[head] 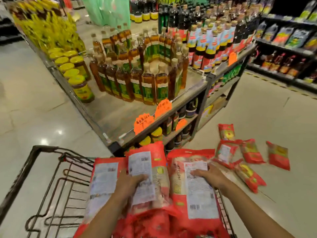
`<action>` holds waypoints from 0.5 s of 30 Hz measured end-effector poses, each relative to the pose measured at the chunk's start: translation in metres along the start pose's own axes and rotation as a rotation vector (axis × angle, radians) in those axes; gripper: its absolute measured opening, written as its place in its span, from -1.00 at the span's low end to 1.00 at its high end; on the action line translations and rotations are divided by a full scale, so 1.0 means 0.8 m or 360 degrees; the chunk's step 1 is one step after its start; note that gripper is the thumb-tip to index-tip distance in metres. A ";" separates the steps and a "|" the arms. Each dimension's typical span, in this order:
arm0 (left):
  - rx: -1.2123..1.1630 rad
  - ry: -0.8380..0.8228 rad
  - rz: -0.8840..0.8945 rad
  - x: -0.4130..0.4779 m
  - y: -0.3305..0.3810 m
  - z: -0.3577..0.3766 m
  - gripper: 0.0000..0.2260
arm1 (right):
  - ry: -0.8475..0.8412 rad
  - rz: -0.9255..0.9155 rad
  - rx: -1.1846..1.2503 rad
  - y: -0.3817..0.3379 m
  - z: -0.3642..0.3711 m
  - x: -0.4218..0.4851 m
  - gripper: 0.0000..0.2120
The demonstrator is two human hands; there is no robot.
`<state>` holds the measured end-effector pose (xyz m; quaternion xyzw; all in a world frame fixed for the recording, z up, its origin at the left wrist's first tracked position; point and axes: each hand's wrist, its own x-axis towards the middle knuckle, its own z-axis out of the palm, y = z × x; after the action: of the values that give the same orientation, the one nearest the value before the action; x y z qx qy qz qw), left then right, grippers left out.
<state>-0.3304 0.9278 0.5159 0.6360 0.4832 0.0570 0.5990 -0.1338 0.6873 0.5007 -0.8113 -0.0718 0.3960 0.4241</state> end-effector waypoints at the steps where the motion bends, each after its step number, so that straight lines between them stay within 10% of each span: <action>1: 0.0038 -0.0018 -0.0069 0.014 0.000 0.006 -0.51 | -0.0040 0.0022 0.0025 -0.002 -0.001 0.015 -0.74; 4: 0.0223 -0.0054 -0.0197 0.082 -0.055 0.009 -0.20 | -0.0034 0.0086 0.0088 -0.002 -0.001 0.043 -0.67; 15: 0.0627 -0.0282 -0.0297 0.055 -0.023 -0.002 -0.47 | -0.0198 0.0058 -0.0004 0.020 0.008 0.040 -0.46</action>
<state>-0.3182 0.9553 0.4789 0.6957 0.4872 -0.1502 0.5060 -0.1204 0.6958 0.4683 -0.7868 -0.0836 0.4532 0.4106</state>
